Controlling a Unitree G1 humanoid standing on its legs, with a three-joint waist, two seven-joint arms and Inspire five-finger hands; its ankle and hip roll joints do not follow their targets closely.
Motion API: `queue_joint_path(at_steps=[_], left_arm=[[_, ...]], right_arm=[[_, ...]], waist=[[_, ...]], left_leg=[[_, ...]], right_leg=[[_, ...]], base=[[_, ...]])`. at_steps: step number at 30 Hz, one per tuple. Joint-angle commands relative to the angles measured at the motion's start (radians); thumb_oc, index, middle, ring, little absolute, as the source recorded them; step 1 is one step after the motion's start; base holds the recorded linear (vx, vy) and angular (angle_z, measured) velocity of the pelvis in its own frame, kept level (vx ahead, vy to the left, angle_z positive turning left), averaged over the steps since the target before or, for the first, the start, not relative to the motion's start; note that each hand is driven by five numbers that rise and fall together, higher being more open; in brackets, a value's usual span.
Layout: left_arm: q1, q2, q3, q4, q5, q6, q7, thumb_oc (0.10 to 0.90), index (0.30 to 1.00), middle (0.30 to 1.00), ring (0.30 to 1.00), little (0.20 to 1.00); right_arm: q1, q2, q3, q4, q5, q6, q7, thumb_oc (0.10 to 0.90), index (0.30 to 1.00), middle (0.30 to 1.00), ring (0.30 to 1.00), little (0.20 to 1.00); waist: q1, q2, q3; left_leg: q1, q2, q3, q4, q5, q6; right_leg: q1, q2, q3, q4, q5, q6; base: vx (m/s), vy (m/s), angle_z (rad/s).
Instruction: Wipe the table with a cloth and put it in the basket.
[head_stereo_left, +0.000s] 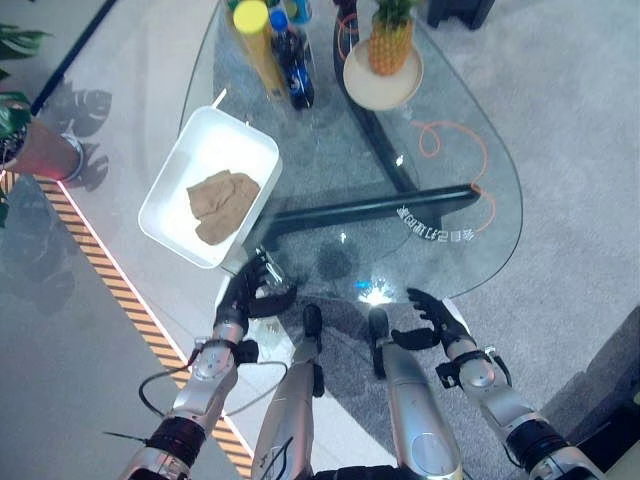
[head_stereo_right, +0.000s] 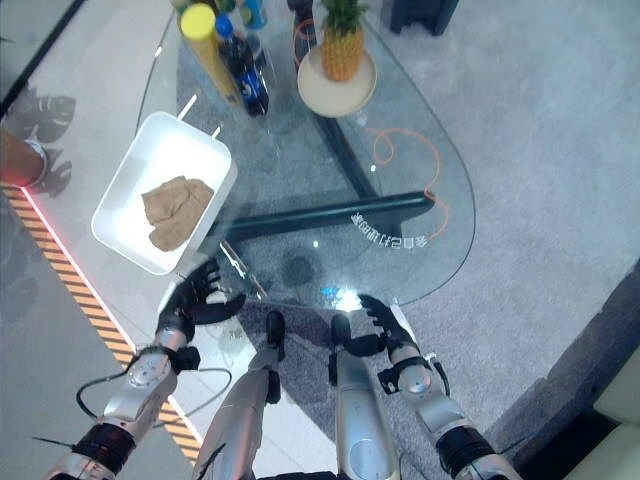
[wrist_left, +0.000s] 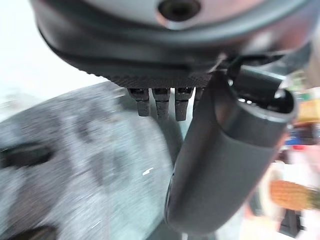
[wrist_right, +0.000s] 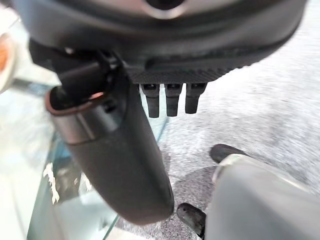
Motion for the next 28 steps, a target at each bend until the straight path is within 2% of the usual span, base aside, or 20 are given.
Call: queue_joint_path(at_steps=[1, 2, 3, 6, 8, 11, 14, 20, 28], left_arm=[[0.070, -0.029, 0.052, 0.103, -0.055, 0.021, -0.071, 0.800, 0.900, 0.900, 0.900, 0.900], [0.073, -0.040, 0.057, 0.137, -0.055, 0.020, -0.082, 0.800, 0.900, 0.900, 0.900, 0.900], [0.079, -0.071, 0.079, 0.220, -0.065, 0.051, -0.116, 0.800, 0.900, 0.900, 0.900, 0.900], [0.090, -0.101, 0.102, 0.341, -0.038, 0.076, -0.152, 0.800, 0.900, 0.900, 0.900, 0.900], [0.100, -0.121, 0.114, 0.436, -0.069, 0.105, -0.177, 0.800, 0.900, 0.900, 0.900, 0.900], [0.110, -0.145, 0.156, 0.569, -0.061, 0.102, -0.210, 0.800, 0.900, 0.900, 0.900, 0.900], [0.111, -0.152, 0.163, 0.636, -0.007, 0.095, -0.211, 0.800, 0.900, 0.900, 0.900, 0.900], [0.108, -0.160, 0.185, 0.702, 0.030, 0.125, -0.202, 0.800, 0.900, 0.900, 0.900, 0.900], [0.109, -0.162, 0.197, 0.742, 0.049, 0.124, -0.198, 0.800, 0.900, 0.900, 0.900, 0.900]], right_arm=[[0.061, 0.062, -0.017, 0.087, 0.092, -0.071, 0.039, 0.800, 0.900, 0.900, 0.900, 0.900], [0.063, 0.070, -0.021, 0.116, 0.097, -0.076, 0.045, 0.800, 0.900, 0.900, 0.900, 0.900], [0.071, 0.095, -0.036, 0.176, 0.107, -0.060, 0.057, 0.800, 0.900, 0.900, 0.900, 0.900], [0.090, 0.128, -0.056, 0.261, 0.138, -0.044, 0.079, 0.800, 0.900, 0.900, 0.900, 0.900], [0.107, 0.152, -0.073, 0.324, 0.147, -0.033, 0.094, 0.800, 0.900, 0.900, 0.900, 0.900], [0.125, 0.183, -0.094, 0.428, 0.145, -0.041, 0.114, 0.800, 0.900, 0.900, 0.900, 0.900], [0.132, 0.204, -0.113, 0.525, 0.139, -0.022, 0.143, 0.800, 0.900, 0.900, 0.900, 0.900], [0.140, 0.219, -0.132, 0.609, 0.134, 0.020, 0.192, 0.800, 0.900, 0.900, 0.900, 0.900], [0.145, 0.230, -0.144, 0.661, 0.152, 0.024, 0.211, 0.800, 0.900, 0.900, 0.900, 0.900]], waist=[[0.012, -0.048, -0.202], [0.013, -0.049, -0.215], [0.015, -0.053, -0.251], [0.018, -0.062, -0.303], [0.017, -0.069, -0.341], [0.015, -0.079, -0.386], [0.014, -0.084, -0.416], [0.014, -0.089, -0.452], [0.017, -0.088, -0.480]], left_leg=[[0.044, -0.019, 0.025, 0.018, -0.086, 0.006], [0.058, -0.016, 0.028, 0.011, -0.087, 0.006], [0.096, -0.012, 0.036, -0.011, -0.090, 0.009], [0.154, -0.007, 0.047, -0.048, -0.093, 0.013], [0.196, -0.005, 0.055, -0.071, -0.097, 0.018], [0.241, -0.001, 0.071, -0.086, -0.111, 0.026], [0.277, -0.001, 0.090, -0.087, -0.131, 0.033], [0.337, 0.000, 0.106, -0.123, -0.143, 0.039], [0.378, -0.005, 0.109, -0.161, -0.145, 0.045]], right_leg=[[0.127, -0.012, 0.010, -0.191, 0.062, 0.050], [0.140, -0.013, 0.008, -0.200, 0.063, 0.051], [0.181, -0.014, 0.000, -0.230, 0.067, 0.054], [0.243, -0.013, -0.010, -0.276, 0.075, 0.060], [0.284, -0.014, -0.016, -0.304, 0.080, 0.066], [0.327, -0.017, -0.026, -0.326, 0.081, 0.070], [0.359, -0.023, -0.040, -0.339, 0.081, 0.073], [0.413, -0.027, -0.059, -0.382, 0.088, 0.081], [0.445, -0.024, -0.064, -0.414, 0.096, 0.088]], base=[[0.07, -0.029, -0.05], [0.13, -0.028, -0.04], [0.13, -0.030, -0.04], [0.15, -0.036, -0.03], [0.14, -0.032, -0.03], [0.14, -0.027, -0.05], [0.11, -0.011, -0.05], [0.07, 0.000, -0.07], [0.03, -0.001, -0.01]])
